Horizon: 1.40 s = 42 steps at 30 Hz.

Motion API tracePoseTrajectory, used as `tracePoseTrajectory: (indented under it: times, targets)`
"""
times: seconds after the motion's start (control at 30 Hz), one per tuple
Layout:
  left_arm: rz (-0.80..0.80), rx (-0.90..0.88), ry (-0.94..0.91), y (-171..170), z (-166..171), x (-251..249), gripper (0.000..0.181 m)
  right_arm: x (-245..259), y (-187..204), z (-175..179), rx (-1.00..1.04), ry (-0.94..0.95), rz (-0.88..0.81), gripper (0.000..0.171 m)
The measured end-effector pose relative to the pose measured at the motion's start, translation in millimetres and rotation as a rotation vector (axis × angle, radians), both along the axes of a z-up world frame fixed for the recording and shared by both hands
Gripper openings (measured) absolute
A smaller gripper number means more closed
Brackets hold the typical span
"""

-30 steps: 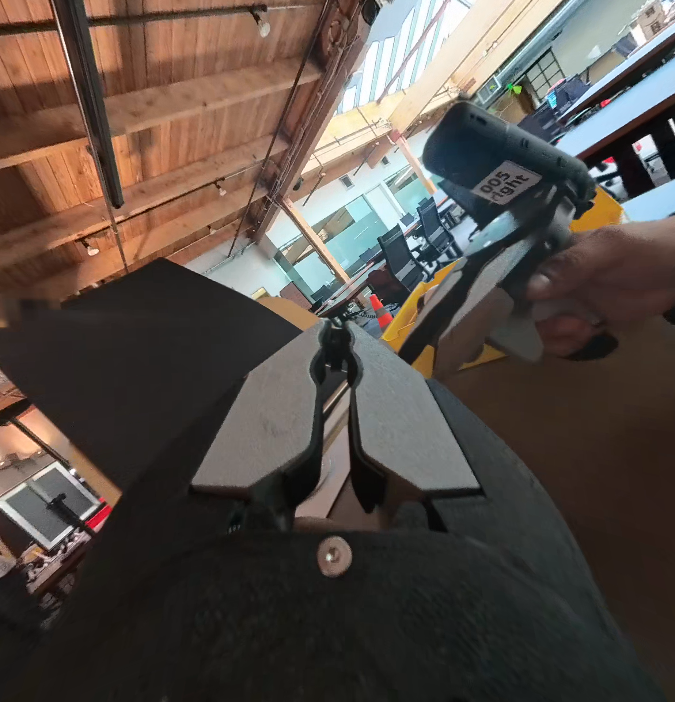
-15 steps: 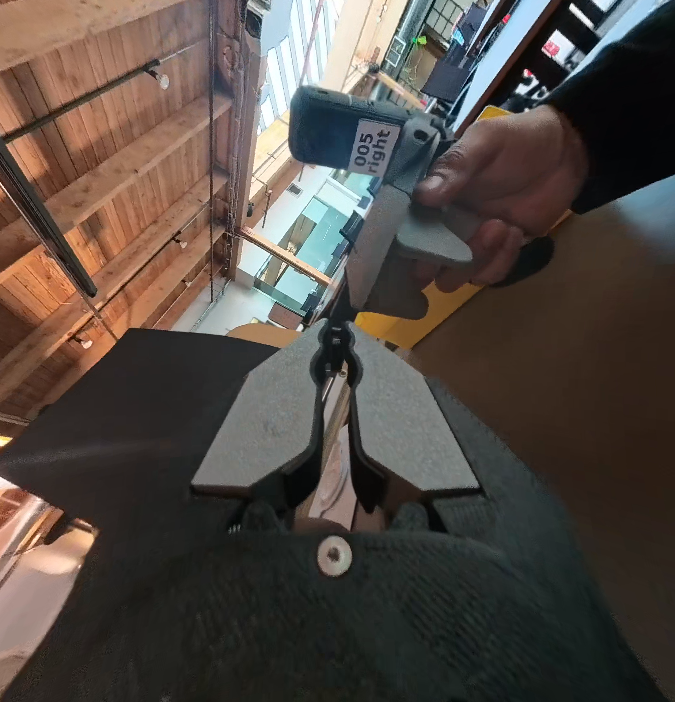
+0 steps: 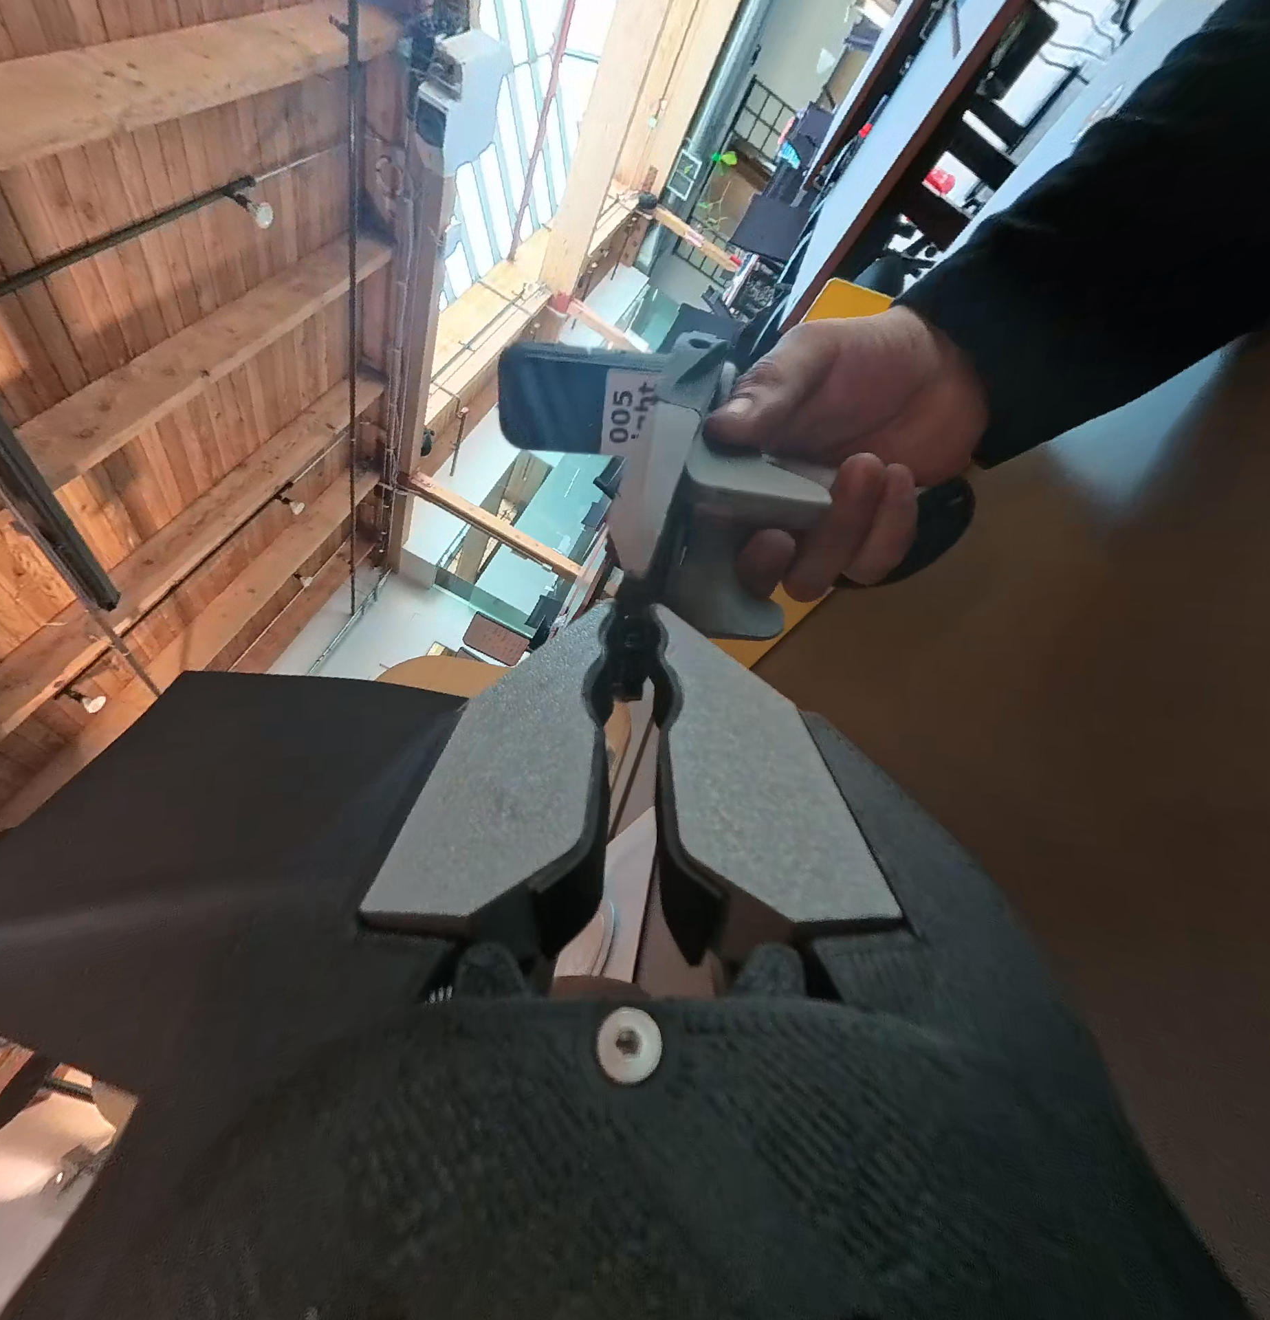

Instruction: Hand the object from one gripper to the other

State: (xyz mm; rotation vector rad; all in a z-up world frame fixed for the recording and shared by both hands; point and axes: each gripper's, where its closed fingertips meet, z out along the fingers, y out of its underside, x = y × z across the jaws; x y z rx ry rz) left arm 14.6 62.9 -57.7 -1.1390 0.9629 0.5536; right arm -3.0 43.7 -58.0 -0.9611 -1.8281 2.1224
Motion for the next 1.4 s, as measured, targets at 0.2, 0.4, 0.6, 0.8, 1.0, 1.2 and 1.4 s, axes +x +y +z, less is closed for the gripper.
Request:
tracePoseTrajectory:
  times: [0.2,0.4,0.6,0.8,1.0,1.2,1.4]
  targets:
    - [-0.008,-0.015,0.009,1,-5,4,0.003,0,0,-7,0.019,-0.031,0.012,0.024]
    - [0.029,-0.015,-0.018,7,-10,-6,0.005,-9,8,-14,0.009,-0.078,-0.035,0.018]
    - [0.045,-0.053,-0.046,11,-15,-12,0.005,-14,13,-20,0.034,-0.104,-0.080,0.018]
    - [0.048,-0.052,-0.101,11,-12,-16,0.010,-19,24,-20,0.029,-0.118,-0.136,0.018]
    - [0.010,-0.071,-0.247,5,-1,-25,0.013,-27,39,-23,0.082,-0.105,-0.249,0.018]
    - [-0.110,-0.387,-0.723,14,-5,-45,0.018,-36,63,-27,0.471,0.085,-0.517,0.018]
    - [-0.150,-0.608,-0.979,24,-25,-53,0.024,-36,48,-28,0.945,0.366,-0.630,0.018]
